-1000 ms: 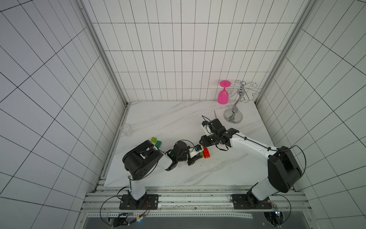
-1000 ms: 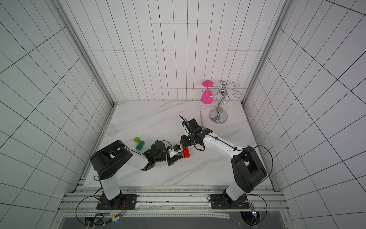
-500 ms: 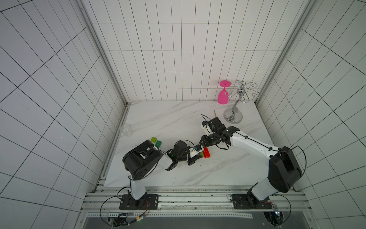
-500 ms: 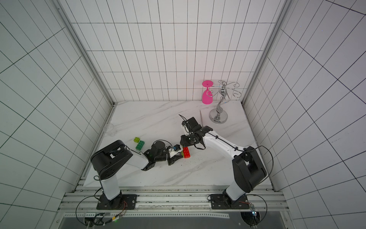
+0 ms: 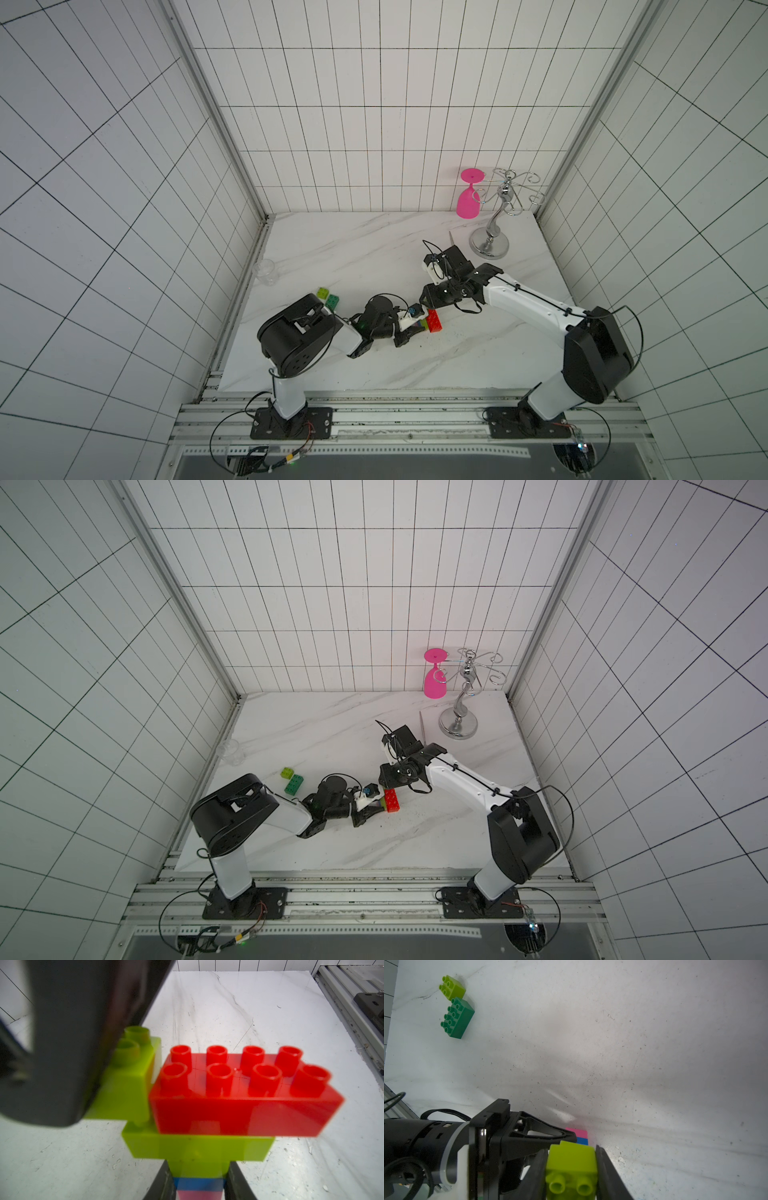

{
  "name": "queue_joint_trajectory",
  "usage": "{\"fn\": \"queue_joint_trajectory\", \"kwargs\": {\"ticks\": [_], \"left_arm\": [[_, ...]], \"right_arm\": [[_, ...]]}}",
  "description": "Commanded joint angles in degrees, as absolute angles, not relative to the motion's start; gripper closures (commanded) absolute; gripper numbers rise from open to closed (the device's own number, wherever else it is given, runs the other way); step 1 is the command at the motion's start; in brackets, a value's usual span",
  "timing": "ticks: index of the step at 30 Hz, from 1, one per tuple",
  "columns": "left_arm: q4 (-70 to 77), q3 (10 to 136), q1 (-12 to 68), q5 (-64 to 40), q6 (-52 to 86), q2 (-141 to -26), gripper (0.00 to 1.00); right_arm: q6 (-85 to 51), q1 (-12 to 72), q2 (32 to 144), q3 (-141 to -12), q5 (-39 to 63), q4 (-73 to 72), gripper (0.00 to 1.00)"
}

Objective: Assemble a spoon with lego
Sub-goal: Assemble the lego brick with the lego brick.

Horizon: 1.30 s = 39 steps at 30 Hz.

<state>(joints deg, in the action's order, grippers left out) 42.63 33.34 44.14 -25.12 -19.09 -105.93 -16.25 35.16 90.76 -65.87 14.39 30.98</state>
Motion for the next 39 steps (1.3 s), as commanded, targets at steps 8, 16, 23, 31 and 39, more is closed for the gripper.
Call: {"fn": "queue_joint_trajectory", "kwargs": {"ticks": [8, 16, 23, 31, 39], "left_arm": [[42.6, 34.2, 43.9, -23.6, -19.6, -106.5, 1.0], [41.7, 34.5, 43.9, -23.2, -20.0, -106.5, 1.0], [41.5, 34.5, 44.0, -22.9, -20.2, -106.2, 1.0], [41.4, 34.5, 44.1, -22.8, -20.3, -106.0, 1.0], [41.4, 34.3, 44.2, -22.4, -20.5, -105.8, 1.0]], "right_arm": [[-16.0, 34.3, 93.6, -65.1, 13.4, 33.8, 0.77], [-18.1, 34.2, 94.0, -64.7, 22.8, 33.1, 0.79], [-19.2, 34.3, 93.8, -65.6, 21.8, 35.5, 0.8], [-18.6, 34.3, 93.3, -66.4, 15.0, 37.1, 0.8], [-18.9, 34.3, 94.3, -65.8, 17.8, 36.5, 0.8]]}}
